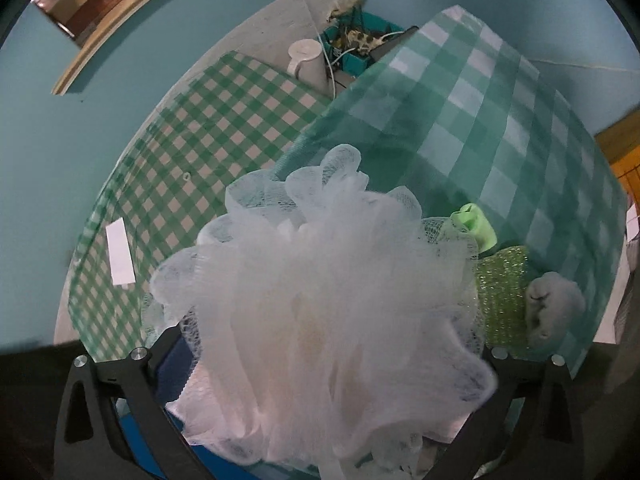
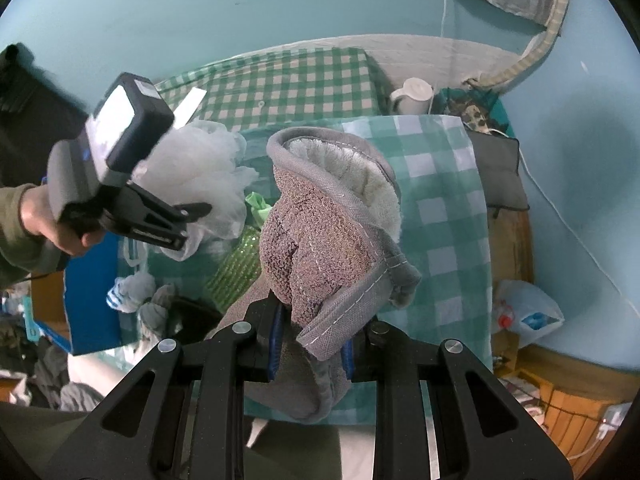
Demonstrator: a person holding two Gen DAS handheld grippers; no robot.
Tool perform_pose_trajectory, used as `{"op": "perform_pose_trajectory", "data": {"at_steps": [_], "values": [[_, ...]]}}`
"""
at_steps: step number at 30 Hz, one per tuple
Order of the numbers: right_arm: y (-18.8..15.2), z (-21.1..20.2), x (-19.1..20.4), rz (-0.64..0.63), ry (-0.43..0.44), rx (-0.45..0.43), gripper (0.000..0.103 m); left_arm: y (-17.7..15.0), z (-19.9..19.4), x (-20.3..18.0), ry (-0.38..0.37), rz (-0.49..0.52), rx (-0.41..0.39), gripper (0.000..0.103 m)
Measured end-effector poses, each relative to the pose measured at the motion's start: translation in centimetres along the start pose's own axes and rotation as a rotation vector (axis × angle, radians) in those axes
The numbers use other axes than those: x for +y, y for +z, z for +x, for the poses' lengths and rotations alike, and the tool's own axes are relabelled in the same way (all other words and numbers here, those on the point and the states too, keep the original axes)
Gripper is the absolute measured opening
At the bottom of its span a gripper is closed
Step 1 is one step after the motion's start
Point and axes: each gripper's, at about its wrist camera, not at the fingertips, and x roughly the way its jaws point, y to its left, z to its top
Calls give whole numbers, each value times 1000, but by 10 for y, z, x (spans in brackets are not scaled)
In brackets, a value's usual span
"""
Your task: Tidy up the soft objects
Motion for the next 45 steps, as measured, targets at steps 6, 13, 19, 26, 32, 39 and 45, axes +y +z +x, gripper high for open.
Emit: {"op": "perform_pose_trajectory", "data": {"at_steps": [6,13,19,26,32,39,45], "values": [[3,0,2,5,6,0,22,1,16,0,5,-29,3,103],[4,0,1,-2,10,-1,22,-7,24,-3,22,-43,-9,102],[6,-1,2,-5,10,-6,22,-10,12,-2,12,-76,-64,76],[5,-3,4,-11,14,-12,22,-18,-3,-5,-9,-108,-110,58],[3,-4,4,-13,16,-15,22,-31,-18,-7,-35,-149,-137,54],[1,-6,11,-39,26,-19,22,-43,-48,-5,-37,-209,-186,53],[-1,-8,21,-73,32,-31,22,-54,-78,-4,-25,-249,-238,52]]}}
